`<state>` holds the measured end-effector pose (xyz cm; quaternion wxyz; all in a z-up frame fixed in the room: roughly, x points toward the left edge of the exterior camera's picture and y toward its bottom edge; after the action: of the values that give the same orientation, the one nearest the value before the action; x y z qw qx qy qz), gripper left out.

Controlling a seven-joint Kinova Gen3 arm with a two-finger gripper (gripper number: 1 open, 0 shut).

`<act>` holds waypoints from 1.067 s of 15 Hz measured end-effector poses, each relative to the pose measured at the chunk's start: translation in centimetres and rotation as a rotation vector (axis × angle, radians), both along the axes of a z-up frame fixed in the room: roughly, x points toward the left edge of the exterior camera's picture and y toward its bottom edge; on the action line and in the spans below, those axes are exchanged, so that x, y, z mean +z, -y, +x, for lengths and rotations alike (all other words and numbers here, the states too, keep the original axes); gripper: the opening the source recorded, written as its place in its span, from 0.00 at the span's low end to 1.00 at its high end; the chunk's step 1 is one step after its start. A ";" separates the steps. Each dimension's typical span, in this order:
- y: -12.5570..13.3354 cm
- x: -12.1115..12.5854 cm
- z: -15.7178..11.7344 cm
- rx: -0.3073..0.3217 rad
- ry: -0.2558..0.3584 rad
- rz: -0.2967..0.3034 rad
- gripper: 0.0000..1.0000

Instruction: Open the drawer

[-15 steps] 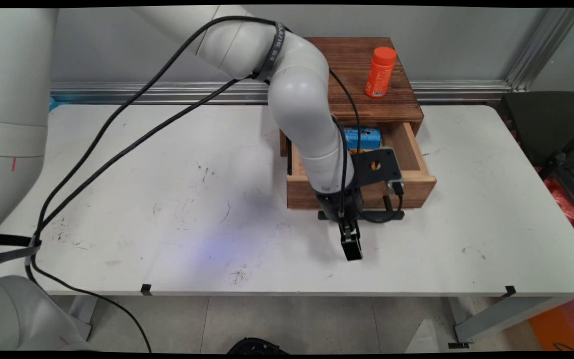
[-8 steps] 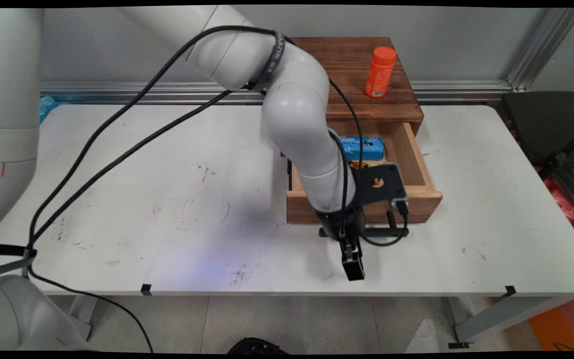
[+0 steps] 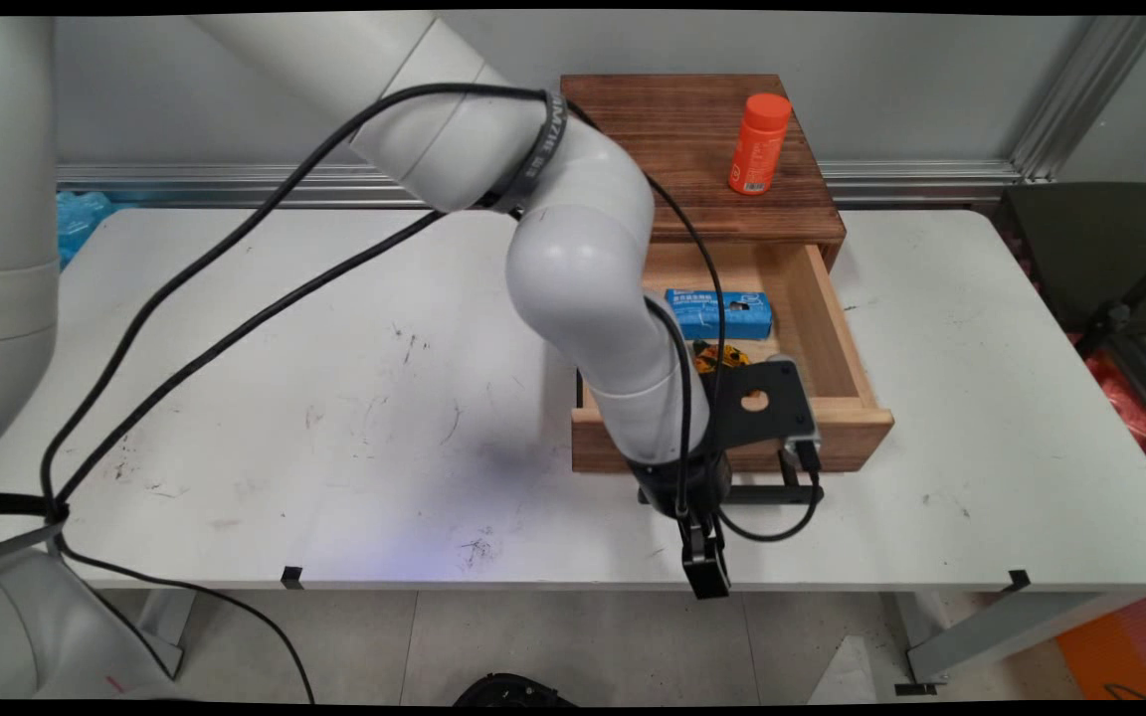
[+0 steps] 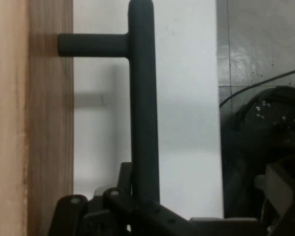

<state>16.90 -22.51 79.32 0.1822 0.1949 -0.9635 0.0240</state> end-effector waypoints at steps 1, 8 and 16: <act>-0.4 0.0 -0.1 0.000 -0.001 0.000 1.00; -2.4 0.2 -0.5 0.000 -0.008 -0.008 1.00; -4.1 0.9 -0.4 -0.012 -0.016 -0.006 1.00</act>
<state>16.46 -18.44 80.26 0.1908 0.1888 -0.9630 0.0241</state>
